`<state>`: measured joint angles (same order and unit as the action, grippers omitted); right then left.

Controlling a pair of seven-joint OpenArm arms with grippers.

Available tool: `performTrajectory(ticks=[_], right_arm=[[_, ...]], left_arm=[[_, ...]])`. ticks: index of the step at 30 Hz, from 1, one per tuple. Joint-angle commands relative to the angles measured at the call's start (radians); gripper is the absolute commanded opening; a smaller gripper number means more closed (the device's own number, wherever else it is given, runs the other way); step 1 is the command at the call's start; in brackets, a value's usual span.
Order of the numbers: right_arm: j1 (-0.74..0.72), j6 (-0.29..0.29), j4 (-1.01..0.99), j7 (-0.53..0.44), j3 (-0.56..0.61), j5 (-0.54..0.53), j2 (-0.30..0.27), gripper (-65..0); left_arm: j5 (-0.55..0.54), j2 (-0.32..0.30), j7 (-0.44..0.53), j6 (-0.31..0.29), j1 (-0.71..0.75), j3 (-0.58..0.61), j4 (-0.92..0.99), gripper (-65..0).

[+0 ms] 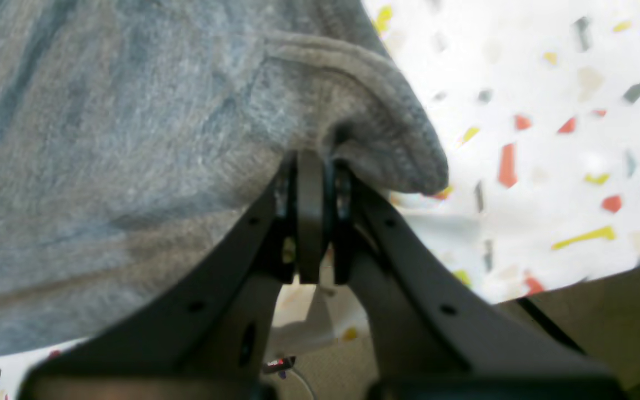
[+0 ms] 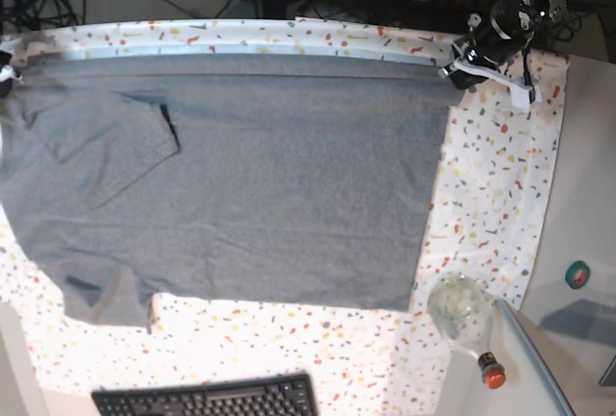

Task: Layout the t-shirt on the table in an organized manner, then fold the t-shirt properly
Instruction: 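Release the t-shirt edge and raise both grippers away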

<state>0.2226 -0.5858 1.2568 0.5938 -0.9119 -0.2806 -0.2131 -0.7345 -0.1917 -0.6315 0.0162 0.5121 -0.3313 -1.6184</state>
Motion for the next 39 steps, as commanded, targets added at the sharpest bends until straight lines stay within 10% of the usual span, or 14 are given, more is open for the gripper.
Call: performTrajectory(ticks=[1,21,26,39], right_arm=[[-0.004,0.011,0.024,-0.027,-0.008,0.001,-0.032,-65.0],[-0.012,0.017,0.025,0.076,-0.009,-0.003,-0.03,-61.8],[-0.012,0.017,0.03,0.073,-0.019,-0.006,-0.03,-41.3],[0.045,0.014,0.251,0.078,-0.181,-0.001,0.039,-40.7]], left_arm=[[0.006,-0.015,0.031,0.009,0.006,-0.015,-0.016,-65.0],[0.002,-0.015,0.022,0.009,0.018,-0.015,-0.013,-65.0],[0.002,-0.015,0.023,0.009,0.018,-0.019,0.01,-31.1],[0.0,0.004,0.022,0.009,-0.031,-0.303,0.036,-30.4]])
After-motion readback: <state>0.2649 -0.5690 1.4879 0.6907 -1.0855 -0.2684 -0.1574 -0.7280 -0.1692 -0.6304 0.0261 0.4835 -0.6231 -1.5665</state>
